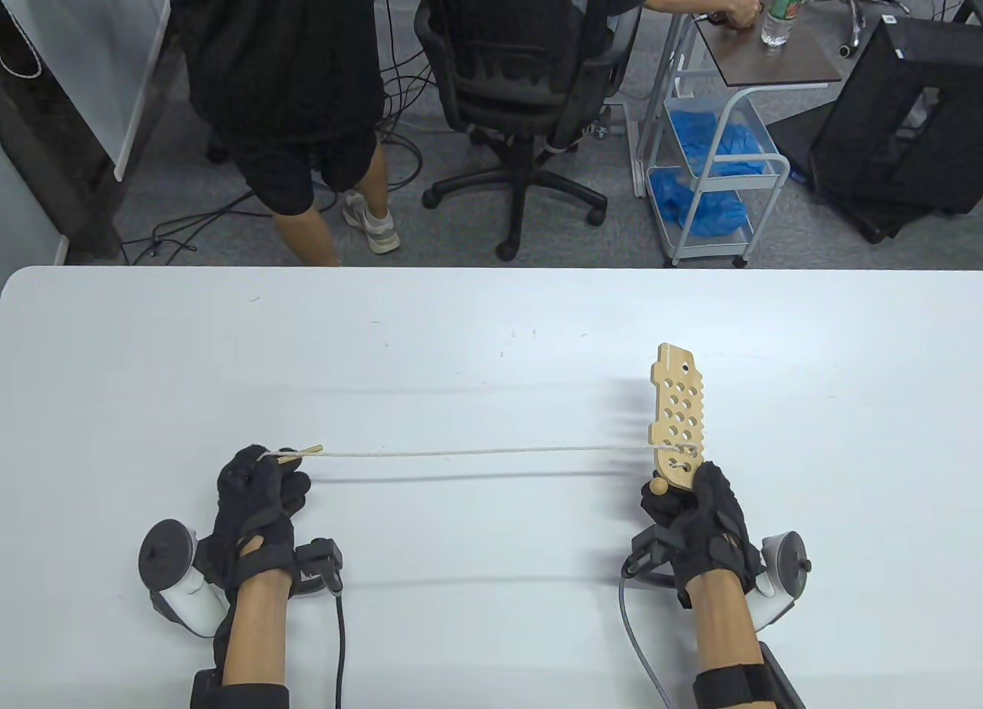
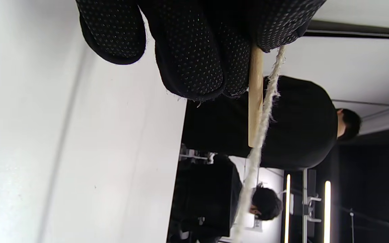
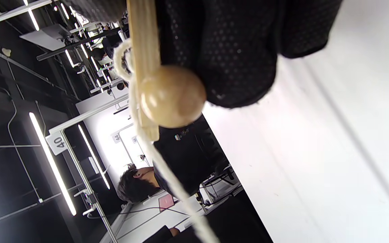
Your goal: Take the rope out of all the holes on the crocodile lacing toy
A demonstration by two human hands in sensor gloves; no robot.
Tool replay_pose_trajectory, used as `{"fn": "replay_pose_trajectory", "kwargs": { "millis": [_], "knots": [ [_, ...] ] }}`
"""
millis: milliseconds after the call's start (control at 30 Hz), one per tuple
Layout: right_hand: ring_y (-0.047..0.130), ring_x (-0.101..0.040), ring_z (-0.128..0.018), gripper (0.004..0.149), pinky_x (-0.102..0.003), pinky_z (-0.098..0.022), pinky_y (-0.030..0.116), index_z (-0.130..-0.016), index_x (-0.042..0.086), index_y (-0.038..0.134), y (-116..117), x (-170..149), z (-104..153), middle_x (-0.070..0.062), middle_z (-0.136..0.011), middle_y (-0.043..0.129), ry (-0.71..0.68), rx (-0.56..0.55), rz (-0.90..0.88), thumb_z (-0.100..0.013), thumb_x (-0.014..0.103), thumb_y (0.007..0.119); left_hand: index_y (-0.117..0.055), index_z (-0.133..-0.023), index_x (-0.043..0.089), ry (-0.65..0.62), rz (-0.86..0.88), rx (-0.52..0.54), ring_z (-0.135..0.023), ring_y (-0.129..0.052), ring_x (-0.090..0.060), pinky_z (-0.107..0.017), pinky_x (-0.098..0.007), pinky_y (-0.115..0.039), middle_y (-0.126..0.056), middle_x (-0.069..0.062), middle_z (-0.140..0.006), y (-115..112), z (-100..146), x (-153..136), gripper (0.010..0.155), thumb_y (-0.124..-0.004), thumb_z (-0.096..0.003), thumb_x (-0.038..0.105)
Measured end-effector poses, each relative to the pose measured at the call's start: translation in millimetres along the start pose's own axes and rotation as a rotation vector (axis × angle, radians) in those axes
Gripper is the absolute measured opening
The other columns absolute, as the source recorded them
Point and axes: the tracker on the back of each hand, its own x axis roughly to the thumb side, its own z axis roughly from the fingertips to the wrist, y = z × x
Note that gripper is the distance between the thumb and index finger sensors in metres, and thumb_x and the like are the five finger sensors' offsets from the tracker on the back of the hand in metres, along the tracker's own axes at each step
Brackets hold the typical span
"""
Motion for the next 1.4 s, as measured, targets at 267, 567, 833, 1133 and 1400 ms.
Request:
{"fn": "replay_pose_trajectory", "kwargs": {
  "millis": [267,567,833,1133,1400],
  "knots": [
    [0.096,-0.035,-0.048,0.049,-0.062,-0.051,0.070,-0.087,0.003,0.060,-4.1,-2.1,-1.4,-0.018,-0.067,0.089,-0.003,-0.011,-0.020,-0.050,0.034,0.066,-0.064,-0.097,0.036,0.025,0.064,0.006,-0.062,-0.098,-0.008,-0.063,-0.046,-0.079,-0.094,0.008,-0.080,2.6,-0.8,-4.1,0.044,-0.074,-0.0544,0.040],
    [0.097,-0.036,-0.044,0.051,-0.063,-0.048,0.071,-0.085,0.001,0.064,25.3,-10.1,4.6,-0.019,-0.063,0.091,-0.070,0.162,0.207,-0.048,0.035,0.072,-0.073,-0.094,0.038,-0.126,-0.151,-0.079,-0.058,-0.099,-0.010,-0.061,-0.049,-0.079,-0.098,0.007,-0.075,-28.1,10.1,12.1,0.043,-0.078,-0.0513,0.042],
    [0.099,-0.035,-0.037,0.053,-0.062,-0.044,0.074,-0.081,-0.001,0.069,55.5,-20.2,25.1,-0.020,-0.057,0.095,-0.146,0.312,0.372,-0.044,0.036,0.077,-0.080,-0.091,0.040,-0.300,-0.313,-0.191,-0.059,-0.100,-0.012,-0.062,-0.051,-0.078,-0.100,0.007,-0.073,-66.7,35.9,31.4,0.041,-0.080,-0.0501,0.041],
    [0.101,-0.033,-0.032,0.053,-0.061,-0.042,0.077,-0.078,0.000,0.074,85.3,-37.2,52.5,-0.018,-0.052,0.098,-0.205,0.461,0.513,-0.042,0.038,0.081,-0.086,-0.087,0.041,-0.545,-0.540,-0.269,-0.060,-0.100,-0.013,-0.062,-0.054,-0.077,-0.100,0.006,-0.073,-103.9,72.3,47.9,0.040,-0.085,-0.0469,0.041],
    [0.102,-0.034,-0.027,0.049,-0.061,-0.038,0.078,-0.074,-0.002,0.077,98.4,-50.4,65.3,-0.019,-0.046,0.099,-0.204,0.528,0.627,-0.044,0.036,0.082,-0.089,-0.085,0.039,-0.766,-0.739,-0.321,-0.059,-0.100,-0.014,-0.062,-0.055,-0.077,-0.101,0.005,-0.071,-128.6,100.5,54.6,0.040,-0.086,-0.0454,0.041]
  ]
}}
